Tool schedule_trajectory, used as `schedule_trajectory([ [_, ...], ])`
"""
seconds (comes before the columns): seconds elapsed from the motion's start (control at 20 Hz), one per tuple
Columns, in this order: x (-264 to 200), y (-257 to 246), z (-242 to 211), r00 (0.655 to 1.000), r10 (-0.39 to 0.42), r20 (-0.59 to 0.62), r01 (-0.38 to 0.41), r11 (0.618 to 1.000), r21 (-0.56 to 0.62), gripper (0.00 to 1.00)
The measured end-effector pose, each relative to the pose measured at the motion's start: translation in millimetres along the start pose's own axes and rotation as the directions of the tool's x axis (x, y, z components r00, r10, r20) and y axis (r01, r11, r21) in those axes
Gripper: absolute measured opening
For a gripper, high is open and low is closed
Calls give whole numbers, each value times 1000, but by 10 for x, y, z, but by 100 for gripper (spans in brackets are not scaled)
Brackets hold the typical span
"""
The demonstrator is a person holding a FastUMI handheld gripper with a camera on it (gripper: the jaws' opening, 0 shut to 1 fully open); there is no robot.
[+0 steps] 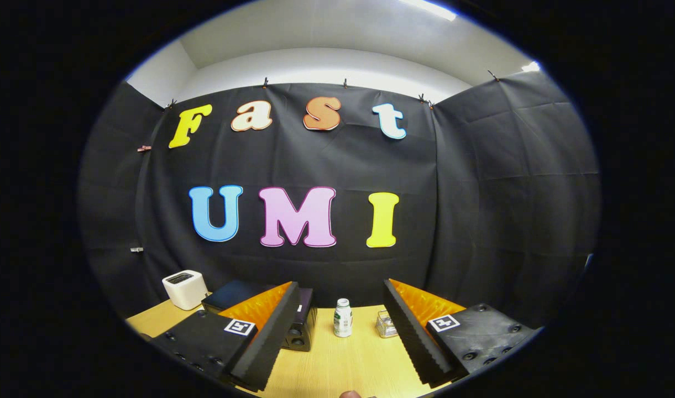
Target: Open the toaster oven, put the food inside, and close the toaster oven door.
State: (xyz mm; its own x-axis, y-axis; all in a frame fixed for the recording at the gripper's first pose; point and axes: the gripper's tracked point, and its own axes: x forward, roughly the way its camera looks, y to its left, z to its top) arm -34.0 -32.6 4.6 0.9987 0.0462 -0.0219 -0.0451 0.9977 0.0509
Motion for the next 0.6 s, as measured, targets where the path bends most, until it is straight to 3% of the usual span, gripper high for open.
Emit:
schedule_trajectory([
  [0.6, 161, 106, -62, 999, 44, -17, -44, 999, 14, 98],
])
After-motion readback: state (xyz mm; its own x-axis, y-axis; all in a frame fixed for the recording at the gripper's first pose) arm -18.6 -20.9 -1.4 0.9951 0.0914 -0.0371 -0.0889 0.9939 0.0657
